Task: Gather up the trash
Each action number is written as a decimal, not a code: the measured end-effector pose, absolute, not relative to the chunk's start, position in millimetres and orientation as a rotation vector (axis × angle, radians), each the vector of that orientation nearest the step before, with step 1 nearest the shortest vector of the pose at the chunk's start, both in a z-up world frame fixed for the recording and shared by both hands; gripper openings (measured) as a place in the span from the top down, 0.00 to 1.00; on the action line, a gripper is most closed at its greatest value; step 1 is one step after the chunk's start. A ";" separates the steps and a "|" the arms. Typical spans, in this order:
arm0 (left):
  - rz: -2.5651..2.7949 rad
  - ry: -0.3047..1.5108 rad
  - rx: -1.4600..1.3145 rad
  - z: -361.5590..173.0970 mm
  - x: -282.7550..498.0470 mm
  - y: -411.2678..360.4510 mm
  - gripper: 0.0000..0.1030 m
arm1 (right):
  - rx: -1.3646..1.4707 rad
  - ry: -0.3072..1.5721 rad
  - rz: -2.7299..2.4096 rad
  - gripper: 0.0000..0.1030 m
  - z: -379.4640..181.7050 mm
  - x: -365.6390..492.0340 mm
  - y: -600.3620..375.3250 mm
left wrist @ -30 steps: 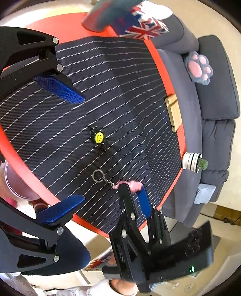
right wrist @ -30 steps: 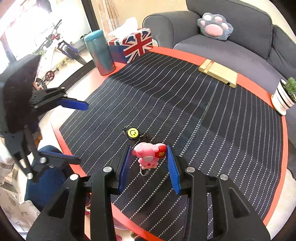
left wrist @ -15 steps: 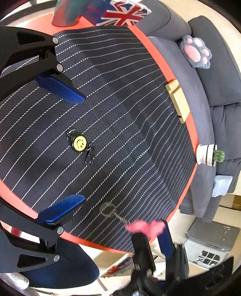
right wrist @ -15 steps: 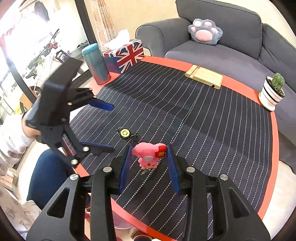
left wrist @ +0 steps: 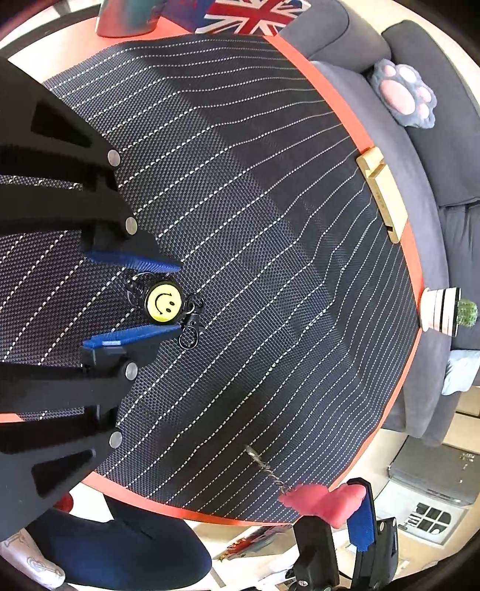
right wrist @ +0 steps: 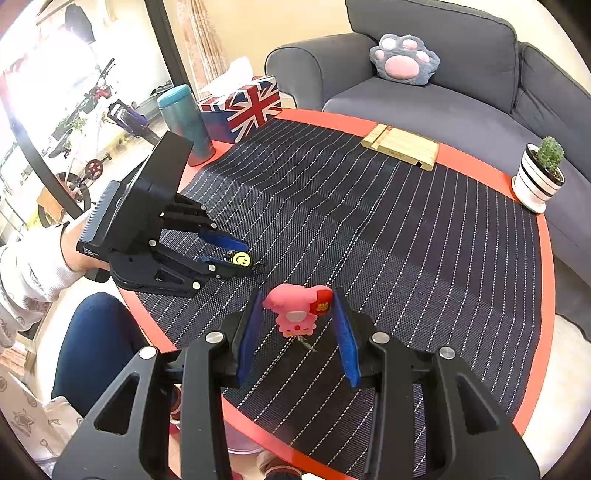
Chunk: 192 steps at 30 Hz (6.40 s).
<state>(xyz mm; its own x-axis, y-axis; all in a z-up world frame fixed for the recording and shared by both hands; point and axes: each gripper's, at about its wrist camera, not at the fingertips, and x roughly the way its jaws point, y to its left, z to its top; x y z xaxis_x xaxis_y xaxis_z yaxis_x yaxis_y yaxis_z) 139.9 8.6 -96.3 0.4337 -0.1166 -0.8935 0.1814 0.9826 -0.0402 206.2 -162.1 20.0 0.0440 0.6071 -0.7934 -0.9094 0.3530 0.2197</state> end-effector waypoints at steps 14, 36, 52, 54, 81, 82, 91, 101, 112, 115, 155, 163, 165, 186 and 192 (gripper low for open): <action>-0.167 1.064 0.012 -77.3 122.1 5.0 0.76 | -0.377 0.949 1.203 0.64 21.7 196.3 -168.7; -0.220 0.916 -0.010 1.1 20.3 -54.3 0.76 | -0.368 0.865 1.240 0.64 57.5 104.2 -222.8; -0.232 0.925 -0.066 -16.8 -37.6 -72.9 0.76 | -0.369 0.917 1.291 0.64 35.2 38.4 -245.5; -0.229 0.927 -0.072 -18.6 -42.8 -73.0 0.76 | -0.373 0.932 1.301 0.64 29.7 32.3 -245.4; -0.232 0.931 -0.077 -20.7 -56.4 -76.3 0.76 | -0.367 0.938 1.248 0.10 21.8 30.5 -251.0; -0.236 0.933 -0.075 -21.2 -56.0 -77.8 0.76 | -0.366 0.936 1.246 0.10 22.0 30.4 -252.2; -0.262 0.944 -0.062 -24.3 -49.7 -88.1 0.76 | -0.343 0.921 1.215 0.10 29.2 33.8 -268.4; -0.250 0.939 -0.066 -26.6 -47.0 -90.7 0.19 | -0.330 0.919 1.195 0.08 30.6 37.4 -277.6; -0.216 0.944 -0.080 -29.5 -48.2 -84.3 0.08 | -0.324 0.930 1.188 0.05 27.0 39.0 -276.8; -0.215 0.941 -0.085 -28.9 -48.2 -83.1 0.07 | -0.322 0.930 1.187 0.05 27.1 39.3 -276.2; -0.009 0.770 -0.156 23.8 14.0 -5.4 0.06 | -0.252 0.746 0.970 0.03 85.8 122.5 -218.8; 0.037 0.761 -0.140 27.1 23.2 -0.5 0.06 | -0.266 0.765 0.995 0.03 83.2 128.1 -210.3; 0.057 0.768 -0.135 25.6 25.8 0.6 0.06 | -0.267 0.769 0.999 0.03 81.8 129.8 -208.3; 0.065 0.797 -0.185 11.6 32.6 8.8 0.06 | -0.272 0.793 1.025 0.03 75.2 134.6 -197.8; 0.061 0.799 -0.187 11.4 33.2 8.2 0.06 | -0.274 0.792 1.024 0.03 76.3 133.7 -197.5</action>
